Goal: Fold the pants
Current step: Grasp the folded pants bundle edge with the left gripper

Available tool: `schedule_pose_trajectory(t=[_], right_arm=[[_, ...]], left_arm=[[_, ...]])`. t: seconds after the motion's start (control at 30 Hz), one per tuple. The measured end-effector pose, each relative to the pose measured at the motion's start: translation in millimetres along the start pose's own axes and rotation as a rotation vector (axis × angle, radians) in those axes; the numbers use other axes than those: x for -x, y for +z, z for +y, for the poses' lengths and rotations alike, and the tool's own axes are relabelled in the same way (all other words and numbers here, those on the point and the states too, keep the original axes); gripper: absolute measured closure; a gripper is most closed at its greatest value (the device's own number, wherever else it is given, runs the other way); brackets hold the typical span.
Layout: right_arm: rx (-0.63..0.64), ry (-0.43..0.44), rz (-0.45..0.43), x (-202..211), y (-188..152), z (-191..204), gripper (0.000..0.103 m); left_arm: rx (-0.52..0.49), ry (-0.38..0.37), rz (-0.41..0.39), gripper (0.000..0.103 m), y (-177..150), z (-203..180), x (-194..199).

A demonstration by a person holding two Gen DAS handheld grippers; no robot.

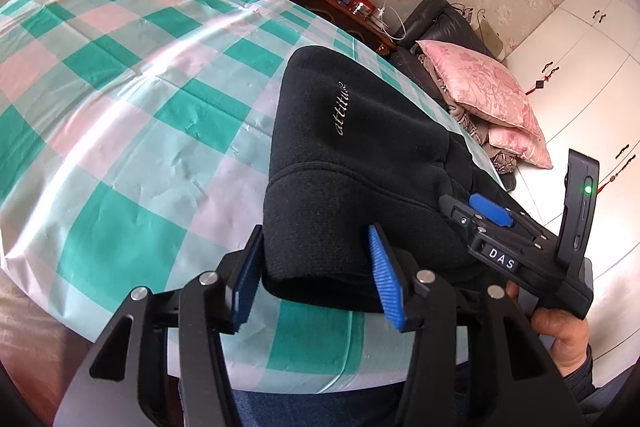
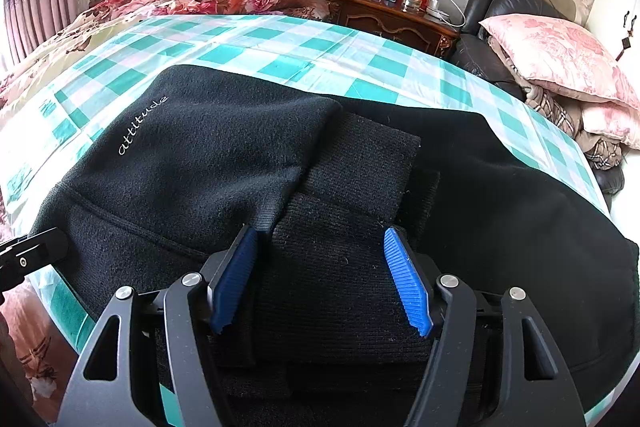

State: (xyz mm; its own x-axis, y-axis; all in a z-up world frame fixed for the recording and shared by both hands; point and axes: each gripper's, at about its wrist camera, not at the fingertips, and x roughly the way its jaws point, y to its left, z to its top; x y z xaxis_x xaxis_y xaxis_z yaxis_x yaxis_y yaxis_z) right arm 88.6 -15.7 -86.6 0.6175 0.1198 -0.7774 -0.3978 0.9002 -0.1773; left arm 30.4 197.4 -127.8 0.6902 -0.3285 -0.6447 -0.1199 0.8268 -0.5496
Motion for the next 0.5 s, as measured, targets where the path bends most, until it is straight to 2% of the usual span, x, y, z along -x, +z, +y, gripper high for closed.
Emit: schedule_pose_trajectory(t=[0.07,0.23,0.37,0.5], right_arm=[[0.002,0.002,-0.004,-1,-1,-1,0.037],[-0.004,0.009,0.012,-1,1,-2,0.036],[-0.057,0.066,0.074,9,11,-18,0.035],[-0.119,0.122,0.063,35,42,-47,0.031]], left_arm=[[-0.006,0.006,0.009,0.053,2,-2,-1],[-0.058,-0.004,-0.003,0.071,9,-15,13],[-0.207,0.075,-0.037,0.073,14,-53,27],[-0.287,0.115,-0.072,0.074,18,-81,36]])
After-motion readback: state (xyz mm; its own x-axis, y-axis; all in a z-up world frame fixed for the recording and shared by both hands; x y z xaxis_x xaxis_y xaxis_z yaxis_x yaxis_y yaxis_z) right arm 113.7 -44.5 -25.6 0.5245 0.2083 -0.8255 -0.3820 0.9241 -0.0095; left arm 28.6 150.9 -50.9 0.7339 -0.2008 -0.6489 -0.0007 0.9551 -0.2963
